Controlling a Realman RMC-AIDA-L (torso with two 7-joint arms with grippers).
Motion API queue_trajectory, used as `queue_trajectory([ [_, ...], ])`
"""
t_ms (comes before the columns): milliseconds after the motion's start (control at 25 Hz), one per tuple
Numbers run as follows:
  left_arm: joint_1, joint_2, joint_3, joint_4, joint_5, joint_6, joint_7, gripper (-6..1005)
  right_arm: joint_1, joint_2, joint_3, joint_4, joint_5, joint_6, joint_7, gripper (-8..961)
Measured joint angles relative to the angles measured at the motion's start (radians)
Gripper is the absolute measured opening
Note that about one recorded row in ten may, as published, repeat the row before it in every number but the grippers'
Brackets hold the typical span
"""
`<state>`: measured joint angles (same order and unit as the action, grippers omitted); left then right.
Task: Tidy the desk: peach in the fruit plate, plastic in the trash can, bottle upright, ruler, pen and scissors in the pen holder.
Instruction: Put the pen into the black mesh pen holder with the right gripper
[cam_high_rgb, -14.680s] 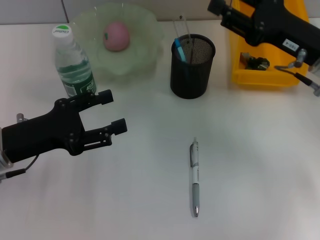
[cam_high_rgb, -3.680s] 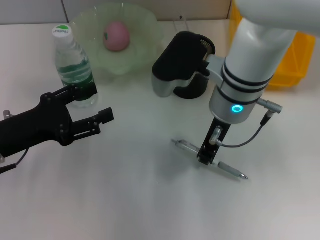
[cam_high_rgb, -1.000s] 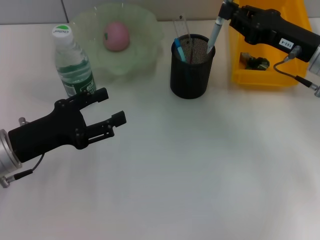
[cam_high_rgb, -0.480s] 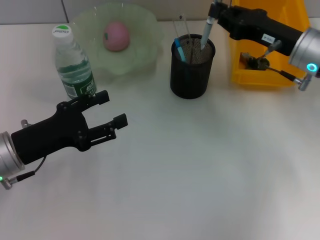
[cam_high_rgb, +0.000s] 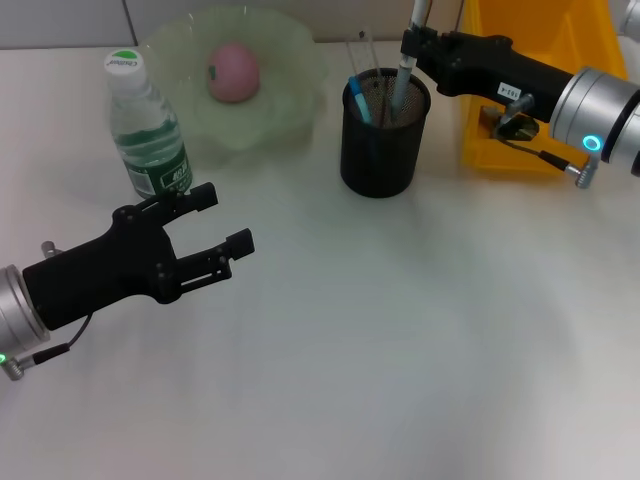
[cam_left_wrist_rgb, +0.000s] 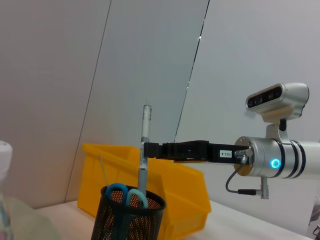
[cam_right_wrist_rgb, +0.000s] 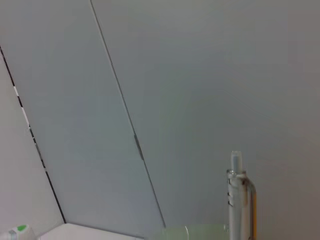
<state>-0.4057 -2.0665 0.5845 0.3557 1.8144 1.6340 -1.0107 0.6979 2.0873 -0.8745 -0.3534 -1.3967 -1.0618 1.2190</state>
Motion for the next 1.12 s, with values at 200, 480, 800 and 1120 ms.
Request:
queue_trajectory([
  [200, 0.002, 0.0, 0.0, 0.0, 0.0, -0.001, 0.001, 829, 0.006, 0.0, 0.0, 0.013, 0.0, 0.007, -0.012, 125],
  [480, 0.002, 0.0, 0.0, -0.001, 0.0, -0.001, 0.002, 829, 0.02, 0.0, 0.0, 0.036, 0.0, 0.027, -0.031, 125],
  [800, -0.002, 0.0, 0.0, -0.003, -0.002, -0.002, 0.003, 829, 0.025, 0.0, 0.0, 0.052, 0.0, 0.034, -0.044, 126],
  [1120, -0.002, 0.0, 0.0, -0.003, -0.003, -0.005, 0.003, 829, 0.025, 0.0, 0.0, 0.053, -0.001, 0.034, -0.044, 126],
])
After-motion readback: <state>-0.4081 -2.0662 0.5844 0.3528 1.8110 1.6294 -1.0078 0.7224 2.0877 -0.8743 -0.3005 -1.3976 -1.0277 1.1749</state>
